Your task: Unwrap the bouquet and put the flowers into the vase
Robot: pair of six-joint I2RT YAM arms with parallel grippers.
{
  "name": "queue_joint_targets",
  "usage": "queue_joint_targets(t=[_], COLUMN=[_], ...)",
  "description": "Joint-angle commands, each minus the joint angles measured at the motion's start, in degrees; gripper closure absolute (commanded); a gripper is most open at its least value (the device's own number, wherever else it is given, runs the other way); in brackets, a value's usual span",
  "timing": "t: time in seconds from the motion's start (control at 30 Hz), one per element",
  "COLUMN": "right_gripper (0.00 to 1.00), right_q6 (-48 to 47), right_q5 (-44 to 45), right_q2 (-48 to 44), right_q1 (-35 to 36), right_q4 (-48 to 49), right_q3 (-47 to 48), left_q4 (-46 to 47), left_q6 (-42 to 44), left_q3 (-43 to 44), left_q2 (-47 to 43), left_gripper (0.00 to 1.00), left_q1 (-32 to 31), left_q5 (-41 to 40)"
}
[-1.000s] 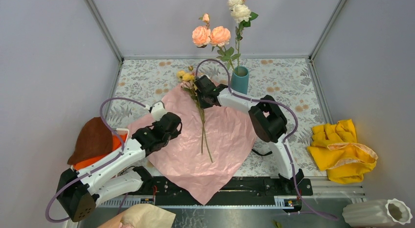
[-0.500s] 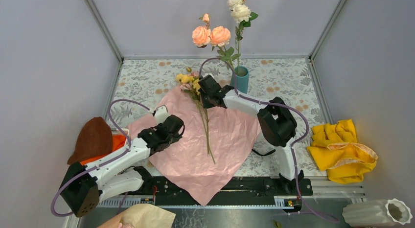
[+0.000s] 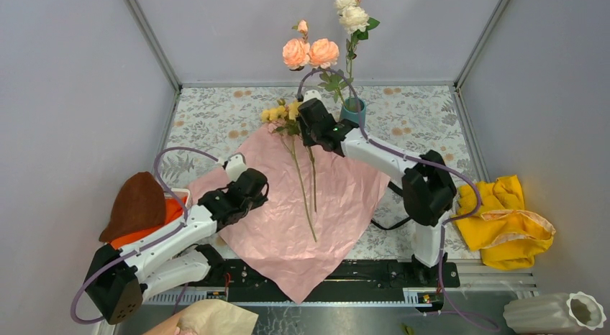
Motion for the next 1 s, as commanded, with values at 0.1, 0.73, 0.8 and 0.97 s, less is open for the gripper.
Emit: queue_joint_targets(t=[0.1,0.73,0.8,0.97], right_gripper=[0.98,0.97,0.97,0.97], right_q6=[-4.33,-13.41,-13.96,-18.44], right_q5=[4.31,-0.74,-1.16,1.57], right_q2=[-13.93,-40.27,-41.88,-43.39], right_q1=[-0.34,-0.39,-0.33,-0.33], right_q4=[4.68,27.41,29.86,33.47], right_q3=[4.45,-5.47,-6.62,-7.98], left_q4=[3.22,3.34,3.25,3.25], left_q6=[1.06,0.73,0.70,0.54], left_q3=[1.97,1.57,1.55,1.61], left_q2=[1.83,1.45,1.49,1.58], left_gripper=[0.90,0.91,0.91,0.91], left_q1=[0.50,0.56,0.56,0.56], left_q5=[-1.09,-0.88,-0.81,-0.63])
